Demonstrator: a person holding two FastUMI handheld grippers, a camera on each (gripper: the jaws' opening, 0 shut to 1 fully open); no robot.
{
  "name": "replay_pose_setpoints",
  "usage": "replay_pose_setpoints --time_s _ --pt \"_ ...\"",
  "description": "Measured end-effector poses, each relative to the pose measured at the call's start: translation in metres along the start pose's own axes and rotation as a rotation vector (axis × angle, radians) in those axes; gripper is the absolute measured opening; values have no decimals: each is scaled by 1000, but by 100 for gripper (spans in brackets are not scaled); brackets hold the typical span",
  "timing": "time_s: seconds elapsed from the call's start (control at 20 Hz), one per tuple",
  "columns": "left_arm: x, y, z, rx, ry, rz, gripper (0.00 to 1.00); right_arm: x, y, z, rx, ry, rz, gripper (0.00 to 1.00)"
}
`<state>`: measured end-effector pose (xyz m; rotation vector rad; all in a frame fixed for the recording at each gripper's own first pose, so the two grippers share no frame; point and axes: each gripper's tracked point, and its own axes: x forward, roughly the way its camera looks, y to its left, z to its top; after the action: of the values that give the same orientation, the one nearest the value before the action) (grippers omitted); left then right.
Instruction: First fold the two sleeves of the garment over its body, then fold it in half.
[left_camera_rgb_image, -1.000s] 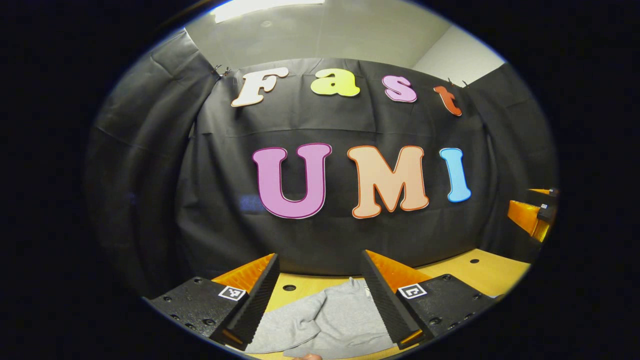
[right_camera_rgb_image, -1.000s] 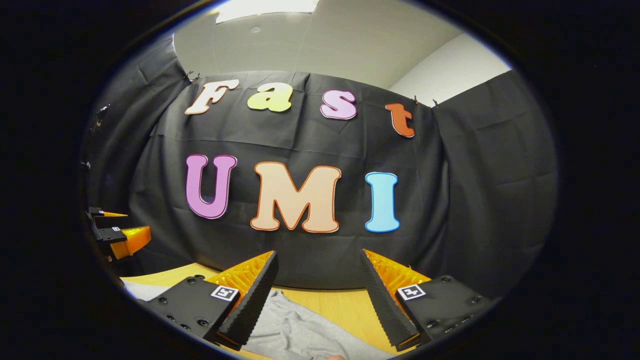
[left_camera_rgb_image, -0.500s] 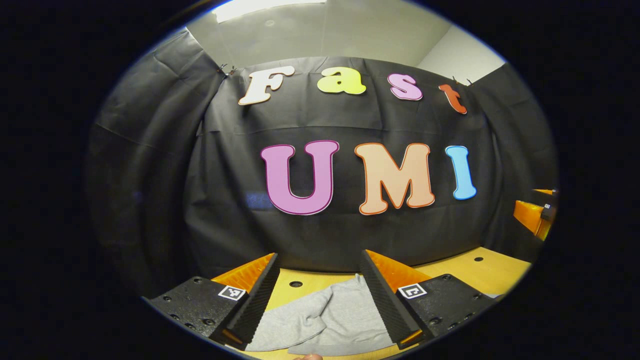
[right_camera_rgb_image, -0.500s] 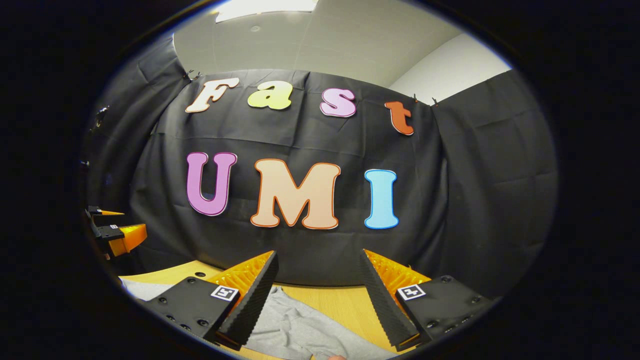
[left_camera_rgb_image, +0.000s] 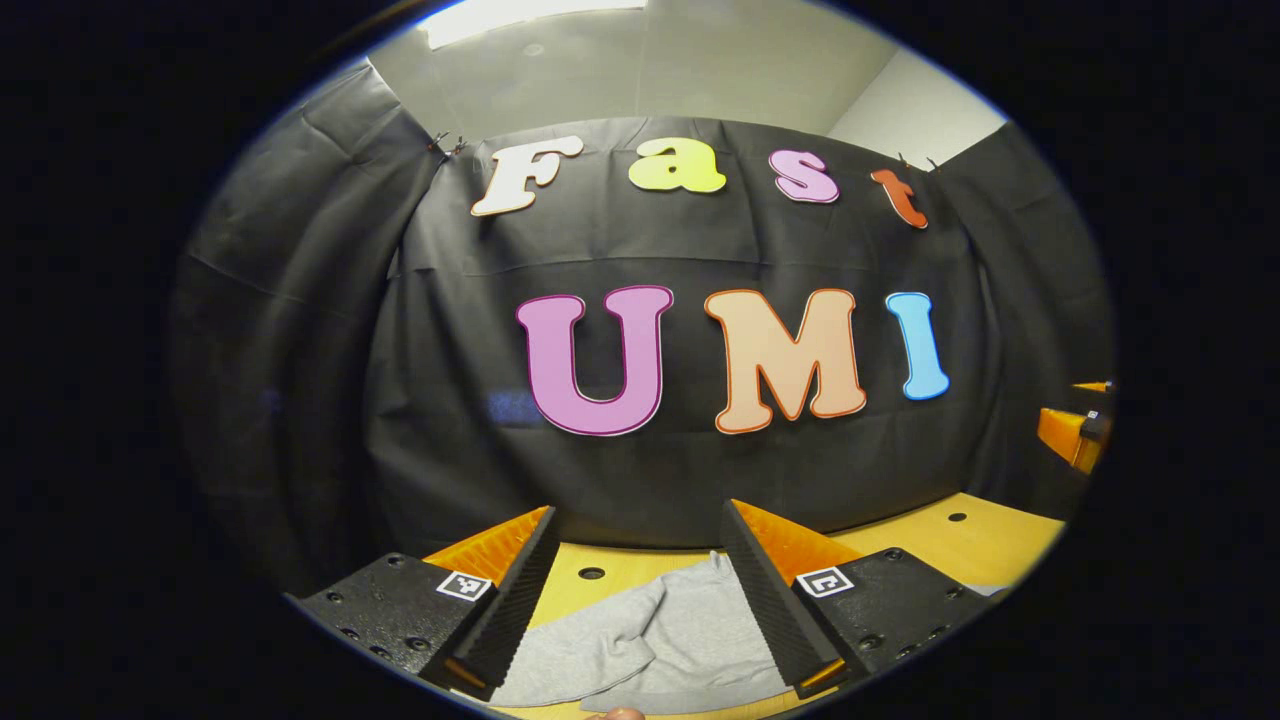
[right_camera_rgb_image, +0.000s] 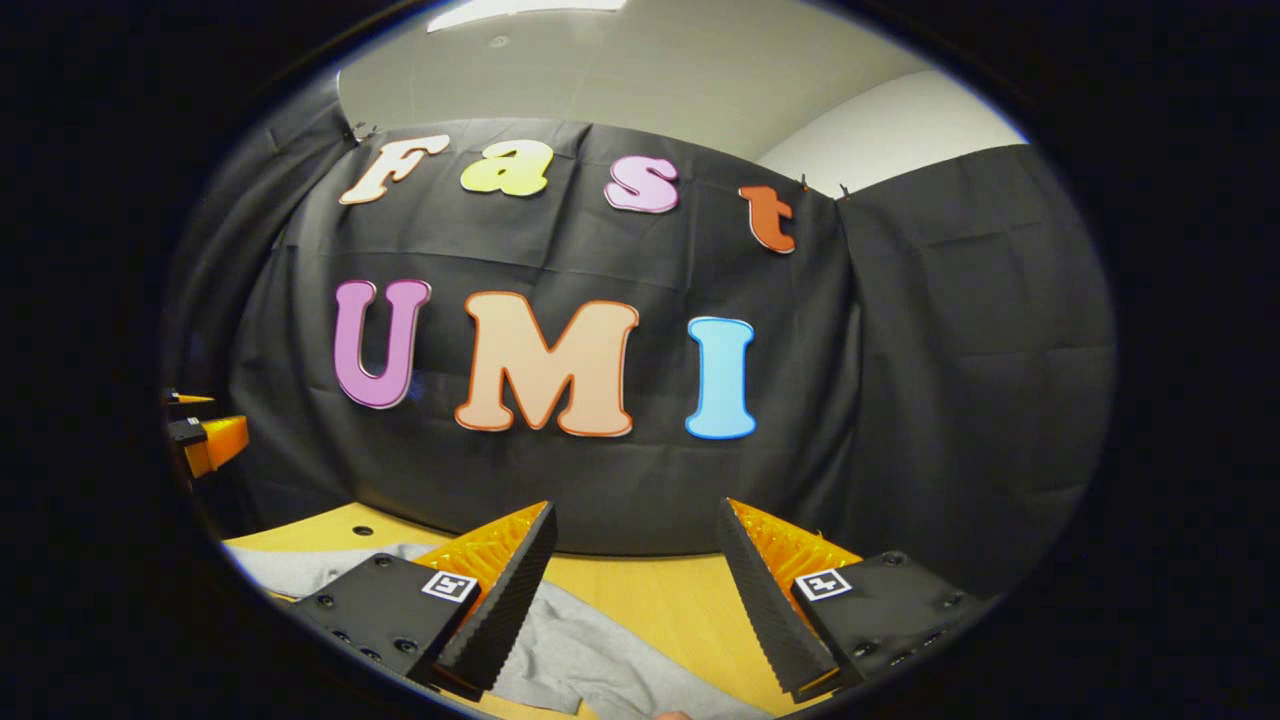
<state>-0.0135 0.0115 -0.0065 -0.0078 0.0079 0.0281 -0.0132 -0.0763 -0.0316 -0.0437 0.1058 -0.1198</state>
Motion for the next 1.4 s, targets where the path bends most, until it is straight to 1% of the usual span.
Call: replay_pose_setpoints --time_s 0.05,0.1,0.15,0.2,0.25,0.3,0.35,0.55,0.7,0.8,0.95,1.05,1.15,1.4 --pt "0 -1 -2 -4 0 -4 94 1 -12 -6 -4 20 -25 99" --pt "1 -3 -3 -7 4 -8 97 0 -26 -15 -8 40 -55 99" --pt "2 -4 -5 -9 8 -15 97 -1 -39 -23 -7 58 -79 100" --pt "3 -5 -7 -7 12 -19 94 -3 -51 -35 -2 85 -99 100" --pt "4 -6 -10 -4 18 -22 97 -5 -64 -48 -7 116 -125 100" --pt "6 -6 -12 -1 27 -23 97 -8 -78 -60 -15 144 -151 99" --pt "8 -6 -15 -4 31 -24 94 -13 -90 -72 -23 170 -175 100" --pt "14 -11 -21 -16 43 -27 94 -37 -126 -119 -58 278 -231 99" --pt "18 -19 -20 -15 45 -38 94 -51 -148 -155 -106 366 -247 99" --pt "20 -24 -20 -9 46 -47 94 -63 -162 -185 -125 445 -253 99" --pt "21 -33 -24 5 56 -60 94 -90 -174 -232 -98 576 -257 100" --pt "20 -41 -27 16 66 -69 94 -106 -179 -254 -88 638 -261 100" --pt "19 -48 -28 28 72 -78 94 -118 -180 -275 -83 700 -251 100" --pt "19 -71 -30 47 90 -94 94 -145 -173 -320 -43 825 -187 100"
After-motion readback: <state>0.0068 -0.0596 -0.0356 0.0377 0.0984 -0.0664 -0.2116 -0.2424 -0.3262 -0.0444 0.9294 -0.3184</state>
